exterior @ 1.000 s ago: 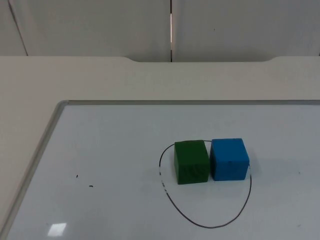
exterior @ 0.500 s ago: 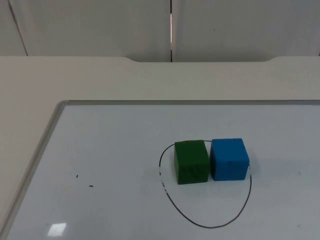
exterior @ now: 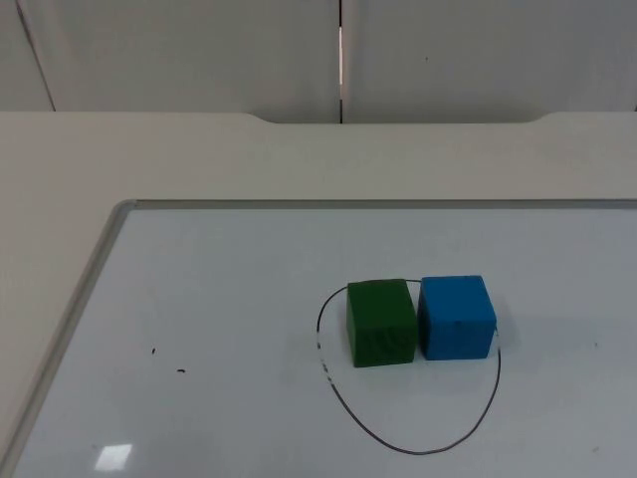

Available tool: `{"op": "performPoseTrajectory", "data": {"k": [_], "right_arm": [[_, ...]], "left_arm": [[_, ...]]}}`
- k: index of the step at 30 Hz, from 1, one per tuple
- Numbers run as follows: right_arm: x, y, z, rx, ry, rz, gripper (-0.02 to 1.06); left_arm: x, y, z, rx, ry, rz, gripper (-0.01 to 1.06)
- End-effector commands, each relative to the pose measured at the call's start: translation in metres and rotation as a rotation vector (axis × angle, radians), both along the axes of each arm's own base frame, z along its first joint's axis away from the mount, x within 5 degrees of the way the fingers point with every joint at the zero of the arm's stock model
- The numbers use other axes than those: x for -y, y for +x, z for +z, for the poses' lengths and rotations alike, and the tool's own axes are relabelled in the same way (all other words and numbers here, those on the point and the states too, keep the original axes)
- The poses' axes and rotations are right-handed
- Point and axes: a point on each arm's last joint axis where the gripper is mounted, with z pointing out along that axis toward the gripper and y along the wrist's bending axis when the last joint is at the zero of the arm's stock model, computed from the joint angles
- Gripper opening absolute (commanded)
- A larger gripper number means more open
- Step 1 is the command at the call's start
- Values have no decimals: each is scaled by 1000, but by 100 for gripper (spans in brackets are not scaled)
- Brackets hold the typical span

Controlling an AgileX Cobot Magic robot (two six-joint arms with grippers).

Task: Push the two cubes into the marked area.

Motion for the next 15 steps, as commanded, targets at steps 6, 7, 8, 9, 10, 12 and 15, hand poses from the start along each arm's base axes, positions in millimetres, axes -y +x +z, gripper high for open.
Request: {"op": "performPoseTrajectory", "data": {"k": [6,7,8,9,10,12,15], "right_arm": [[-1,1,-1,11,-2,7,105],[-1,1,-1,11,-2,7,105],[-1,1,-1,11,-2,7,105],[-1,1,-1,11,-2,7,105],[-1,1,-1,11,-2,7,105],[-1,1,-1,11,-2,7,105],[-1,1,-1,11,-2,7,105]], "left_arm": [[1,0,-1,-2,-11,138,105],[1,0,-1,-2,-11,138,105],[2,0,-1,-2,-11,164,105],[2,0,-1,-2,-11,189,105],[2,0,-1,-2,-12,210,105],[2,0,-1,-2,-12,228,105],[2,1,-1,-2,-12,296,105]]}}
